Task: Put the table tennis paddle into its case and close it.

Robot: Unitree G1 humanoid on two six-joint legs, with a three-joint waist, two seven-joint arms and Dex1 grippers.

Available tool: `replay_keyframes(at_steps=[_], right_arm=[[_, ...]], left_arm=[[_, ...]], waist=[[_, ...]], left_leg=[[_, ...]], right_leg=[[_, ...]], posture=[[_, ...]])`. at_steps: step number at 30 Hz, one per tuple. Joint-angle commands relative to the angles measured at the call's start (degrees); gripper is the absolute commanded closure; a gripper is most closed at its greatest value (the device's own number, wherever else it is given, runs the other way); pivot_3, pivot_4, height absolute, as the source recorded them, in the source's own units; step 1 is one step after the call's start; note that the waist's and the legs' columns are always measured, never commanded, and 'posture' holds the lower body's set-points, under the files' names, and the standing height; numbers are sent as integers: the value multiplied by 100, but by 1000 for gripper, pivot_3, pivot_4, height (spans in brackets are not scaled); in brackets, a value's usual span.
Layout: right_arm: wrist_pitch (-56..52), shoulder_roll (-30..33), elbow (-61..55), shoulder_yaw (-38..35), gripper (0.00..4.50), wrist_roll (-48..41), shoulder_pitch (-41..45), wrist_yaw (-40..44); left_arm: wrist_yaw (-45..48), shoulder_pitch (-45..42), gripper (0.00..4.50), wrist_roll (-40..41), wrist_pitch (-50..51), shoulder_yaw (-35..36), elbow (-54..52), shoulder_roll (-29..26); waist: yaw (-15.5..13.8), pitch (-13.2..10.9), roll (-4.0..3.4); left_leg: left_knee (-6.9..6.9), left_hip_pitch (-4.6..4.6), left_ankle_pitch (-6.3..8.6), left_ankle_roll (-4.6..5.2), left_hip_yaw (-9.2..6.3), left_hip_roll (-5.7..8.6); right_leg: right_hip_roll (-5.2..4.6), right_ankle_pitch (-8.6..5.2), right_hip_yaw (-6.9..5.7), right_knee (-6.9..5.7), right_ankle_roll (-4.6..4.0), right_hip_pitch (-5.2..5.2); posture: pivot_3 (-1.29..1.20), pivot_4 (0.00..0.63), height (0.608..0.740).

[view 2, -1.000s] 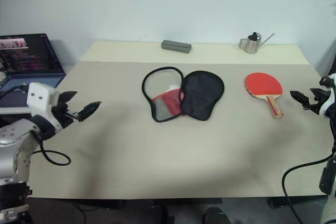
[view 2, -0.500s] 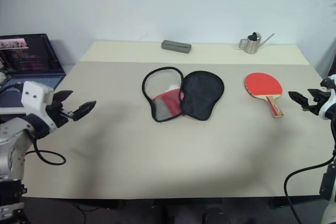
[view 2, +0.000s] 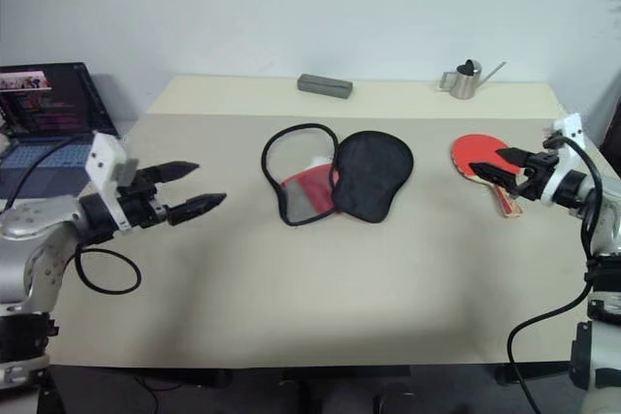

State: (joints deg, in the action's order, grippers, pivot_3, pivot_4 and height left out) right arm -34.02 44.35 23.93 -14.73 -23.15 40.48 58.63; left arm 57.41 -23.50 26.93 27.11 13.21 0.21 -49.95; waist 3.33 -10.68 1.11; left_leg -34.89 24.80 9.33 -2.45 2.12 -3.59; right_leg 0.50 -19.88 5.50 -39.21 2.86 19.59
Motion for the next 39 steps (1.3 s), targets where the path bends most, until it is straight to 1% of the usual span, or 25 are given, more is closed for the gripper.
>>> replay_keyframes(at_steps=[1, 3, 5, 8, 12, 16, 21, 27, 33, 39], right_arm=[[-487, -305, -620, 154, 21, -185, 39, -382], [-732, -614, -708, 230, 21, -142, 156, -829], [-913, -842, -882, 367, 21, -151, 198, -1022], [-1142, -1179, -913, 387, 21, -182, 332, -1433], [-1149, -1587, -605, 613, 21, 77, 528, -1941], [-1295, -1937, -109, 674, 21, 149, 798, -2311], [-1089, -2293, 508, 924, 21, 426, 1059, -2536], [-777, -2640, 1121, 974, 21, 630, 1351, -2764], [-593, -2867, 1386, 1109, 21, 806, 1459, -2803], [-571, -2915, 1219, 1451, 21, 1049, 1387, -2682]], left_arm=[[281, -456, 0, -146, -241, -208, 183, -131], [446, -655, 0, -190, -319, -373, 303, -88], [579, -853, 0, -198, -355, -501, 410, -19], [754, -999, 0, -258, -451, -674, 511, 17], [1037, -1188, 0, -307, -549, -897, 644, 42], [1301, -1476, 0, -351, -594, -1045, 859, 65], [1397, -1951, 0, -485, -738, -1144, 1347, 216], [1466, -2124, 0, -606, -863, -1155, 1534, 328], [1477, -2168, 0, -690, -963, -1144, 1620, 403], [1473, -2186, 0, -734, -1061, -1138, 1715, 451]], waist=[[-1, 0, 0], [0, 0, 0], [-2, 0, 0], [-4, 0, 0], [-5, 0, 0], [-1, 0, 2], [-2, 0, 2], [10, 0, 1], [11, 0, 1], [11, 0, 1]], left_leg=[[-1, 0, 0, 0, -1, 1], [-4, 0, -1, -1, -2, 3], [-6, 0, -1, -1, -4, 3], [-5, 6, -1, -1, -6, 4], [-4, 10, -1, -1, -7, 4], [-6, 10, -2, -2, -5, 2], [-7, 12, -4, -3, -2, 1], [-6, 14, -4, -4, -1, -1], [-7, 15, -5, -6, -4, -2], [-7, 15, -6, -7, -6, -2]], right_leg=[[3, 0, 0, -2, -1, 1], [5, 1, 3, -10, -2, 4], [5, 1, 5, -12, -2, 6], [5, 1, 6, -21, -2, 18], [6, 0, 9, -29, -2, 31], [15, 0, 14, -45, -4, 41], [17, -2, 18, -63, -6, 54], [20, -2, 22, -68, -7, 61], [21, -3, 21, -72, -8, 63], [21, -3, 20, -74, -8, 63]], posture=[[0, 150, 740], [0, 150, 740], [0, 150, 740], [0, 150, 740], [0, 150, 740], [0, 150, 740], [0, 150, 740], [0, 150, 740], [0, 150, 740], [0, 150, 740]])
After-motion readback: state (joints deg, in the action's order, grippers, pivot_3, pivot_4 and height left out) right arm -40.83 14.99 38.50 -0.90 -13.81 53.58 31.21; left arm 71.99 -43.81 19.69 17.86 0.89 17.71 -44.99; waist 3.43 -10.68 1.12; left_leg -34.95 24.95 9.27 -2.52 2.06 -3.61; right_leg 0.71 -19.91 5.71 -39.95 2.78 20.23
